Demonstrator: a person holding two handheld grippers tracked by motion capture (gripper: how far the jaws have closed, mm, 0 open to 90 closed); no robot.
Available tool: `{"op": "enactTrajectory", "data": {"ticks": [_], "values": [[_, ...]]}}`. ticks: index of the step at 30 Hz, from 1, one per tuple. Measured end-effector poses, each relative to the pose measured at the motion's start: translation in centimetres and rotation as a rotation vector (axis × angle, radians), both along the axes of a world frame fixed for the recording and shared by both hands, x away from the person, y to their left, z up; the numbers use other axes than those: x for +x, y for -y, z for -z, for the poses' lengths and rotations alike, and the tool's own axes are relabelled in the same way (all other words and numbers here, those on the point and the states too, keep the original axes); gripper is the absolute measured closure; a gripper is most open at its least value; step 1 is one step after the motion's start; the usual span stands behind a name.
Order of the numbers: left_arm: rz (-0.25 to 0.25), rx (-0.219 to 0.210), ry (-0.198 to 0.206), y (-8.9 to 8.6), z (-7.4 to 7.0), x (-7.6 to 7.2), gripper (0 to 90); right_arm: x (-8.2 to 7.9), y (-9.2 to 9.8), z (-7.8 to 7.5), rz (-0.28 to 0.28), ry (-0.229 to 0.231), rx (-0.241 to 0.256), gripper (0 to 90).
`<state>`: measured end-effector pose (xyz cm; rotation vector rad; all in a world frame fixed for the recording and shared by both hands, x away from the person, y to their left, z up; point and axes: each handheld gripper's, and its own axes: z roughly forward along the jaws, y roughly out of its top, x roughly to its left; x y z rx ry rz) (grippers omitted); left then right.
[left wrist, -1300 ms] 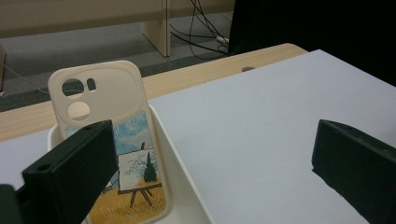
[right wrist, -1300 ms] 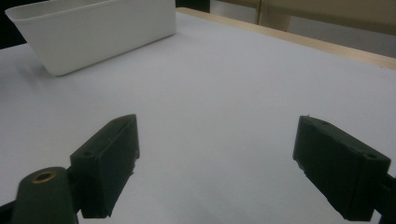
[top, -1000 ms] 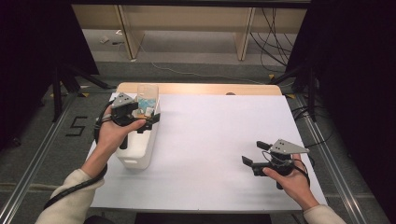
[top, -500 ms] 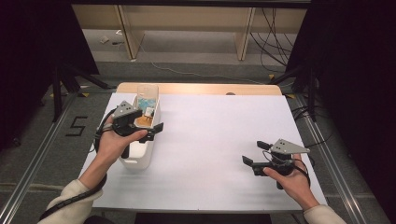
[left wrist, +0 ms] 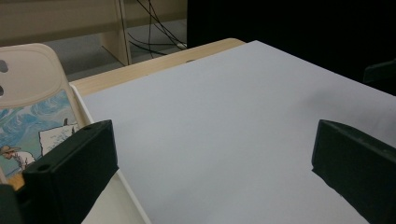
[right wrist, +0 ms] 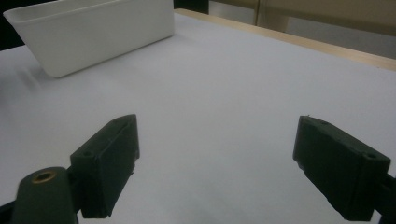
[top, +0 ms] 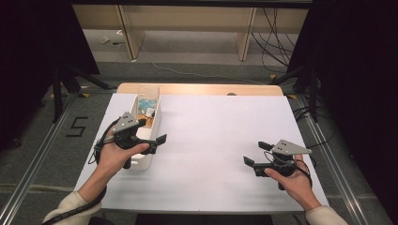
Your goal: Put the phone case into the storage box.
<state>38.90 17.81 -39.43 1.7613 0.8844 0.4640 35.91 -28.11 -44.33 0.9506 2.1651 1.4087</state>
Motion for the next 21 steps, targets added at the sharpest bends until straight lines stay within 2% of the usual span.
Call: {"op": "enactTrajectory", "data": {"ticks": [4,12,21], "values": [[0.006,0.002,-0.001,-0.2,0.4,-0.6,0.0,0.0,0.0,0.0,-0.001,0.001,0.0,15.4],[0.023,0.015,0.022,-0.5,0.8,-1.4,0.0,0.0,0.0,0.0,0.0,-0.002,0.002,15.4],[0.04,0.008,0.033,-0.6,1.2,-2.6,0.0,0.0,0.0,0.0,0.0,-0.002,0.002,15.4]]}}
